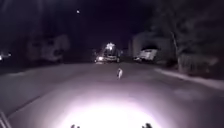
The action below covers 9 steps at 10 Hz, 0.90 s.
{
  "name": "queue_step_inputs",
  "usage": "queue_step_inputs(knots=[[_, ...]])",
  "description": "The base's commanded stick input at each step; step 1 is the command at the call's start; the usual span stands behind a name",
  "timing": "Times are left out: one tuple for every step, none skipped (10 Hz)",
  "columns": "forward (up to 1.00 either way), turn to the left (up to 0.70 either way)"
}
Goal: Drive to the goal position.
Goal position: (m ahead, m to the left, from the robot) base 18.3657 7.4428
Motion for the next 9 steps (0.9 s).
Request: queue_step_inputs(knots=[[0.85, 0.0], [0.85, 0.0], [0.85, 0.0], [0.85, 0.0], [0.85, 0.0], [0.85, 0.0], [0.85, 0.0], [0.85, 0.0], [0.85, 0.0]])
